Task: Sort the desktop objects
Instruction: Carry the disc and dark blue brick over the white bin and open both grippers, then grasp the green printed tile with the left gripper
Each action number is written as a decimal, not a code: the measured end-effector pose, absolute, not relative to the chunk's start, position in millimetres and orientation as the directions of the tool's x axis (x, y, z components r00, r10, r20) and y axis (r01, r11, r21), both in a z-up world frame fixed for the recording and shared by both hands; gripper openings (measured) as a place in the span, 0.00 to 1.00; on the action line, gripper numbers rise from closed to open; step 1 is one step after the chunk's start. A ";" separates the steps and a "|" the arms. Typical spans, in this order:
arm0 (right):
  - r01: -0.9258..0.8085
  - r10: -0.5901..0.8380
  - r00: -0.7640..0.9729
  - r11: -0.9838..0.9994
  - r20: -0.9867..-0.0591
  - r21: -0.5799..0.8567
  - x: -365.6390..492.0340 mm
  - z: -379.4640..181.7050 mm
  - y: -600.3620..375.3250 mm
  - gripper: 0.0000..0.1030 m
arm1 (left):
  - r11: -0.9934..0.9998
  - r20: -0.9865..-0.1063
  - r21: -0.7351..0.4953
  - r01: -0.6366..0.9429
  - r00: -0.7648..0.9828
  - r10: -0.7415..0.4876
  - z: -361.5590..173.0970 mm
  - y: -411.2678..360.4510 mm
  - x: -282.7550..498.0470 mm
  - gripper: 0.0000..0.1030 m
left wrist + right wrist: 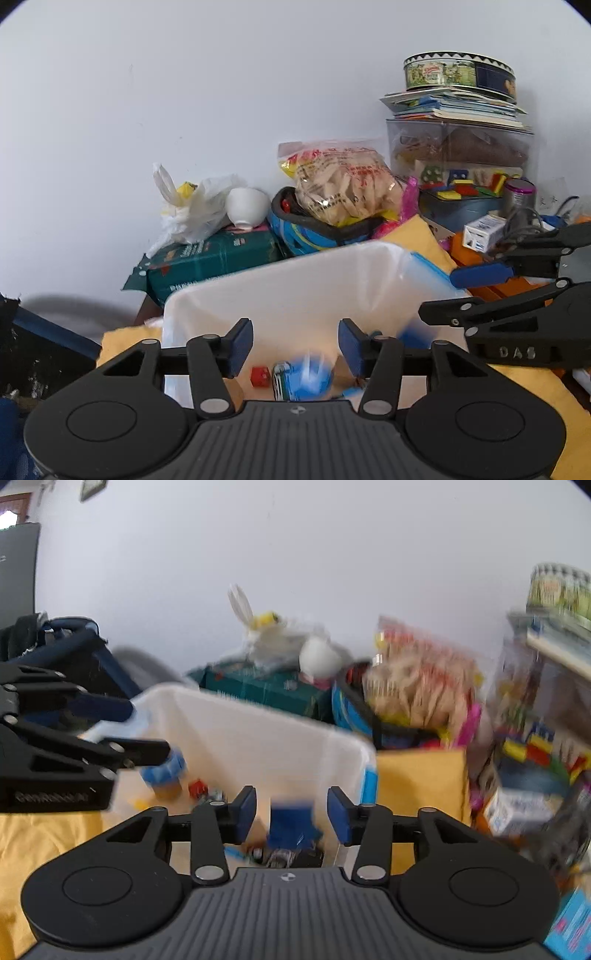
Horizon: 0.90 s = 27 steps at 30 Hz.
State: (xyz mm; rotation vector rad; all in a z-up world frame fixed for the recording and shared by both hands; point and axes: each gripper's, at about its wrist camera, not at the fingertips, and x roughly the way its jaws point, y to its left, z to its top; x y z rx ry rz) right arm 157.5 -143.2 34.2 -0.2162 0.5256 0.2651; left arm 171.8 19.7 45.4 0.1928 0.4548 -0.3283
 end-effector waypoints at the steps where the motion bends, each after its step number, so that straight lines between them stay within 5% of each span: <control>1: -0.301 0.200 0.826 0.947 -0.527 -0.111 153.5 30.5 -147.4 0.45 | 0.926 -0.456 0.100 0.363 0.844 -0.282 42.9 24.2 165.2 0.54; 5: -0.301 0.218 0.813 0.951 -0.540 -0.068 124.7 20.0 -164.5 0.45 | 0.934 -0.451 0.120 0.336 0.857 -0.251 27.1 43.8 128.9 0.60; 10: -0.324 0.232 0.773 0.944 -0.590 -0.055 92.5 -2.1 -170.0 0.45 | 0.943 -0.562 0.048 0.329 0.789 -0.246 -11.5 59.0 101.0 0.63; 14: -0.370 0.243 0.708 0.927 -0.663 -0.055 71.2 -31.8 -161.2 0.45 | 0.961 -0.658 -0.037 0.274 0.717 -0.230 -38.2 50.9 101.8 0.58; 23: -0.427 0.261 0.618 0.903 -0.742 -0.038 34.0 -63.7 -146.9 0.44 | 0.985 -0.675 -0.096 0.147 0.717 -0.173 -59.6 28.2 153.0 0.58; 27: -0.411 0.252 0.621 0.911 -0.742 -0.035 29.6 -64.7 -151.8 0.44 | 0.993 -0.701 -0.068 0.091 0.704 -0.113 -75.1 27.0 177.3 0.49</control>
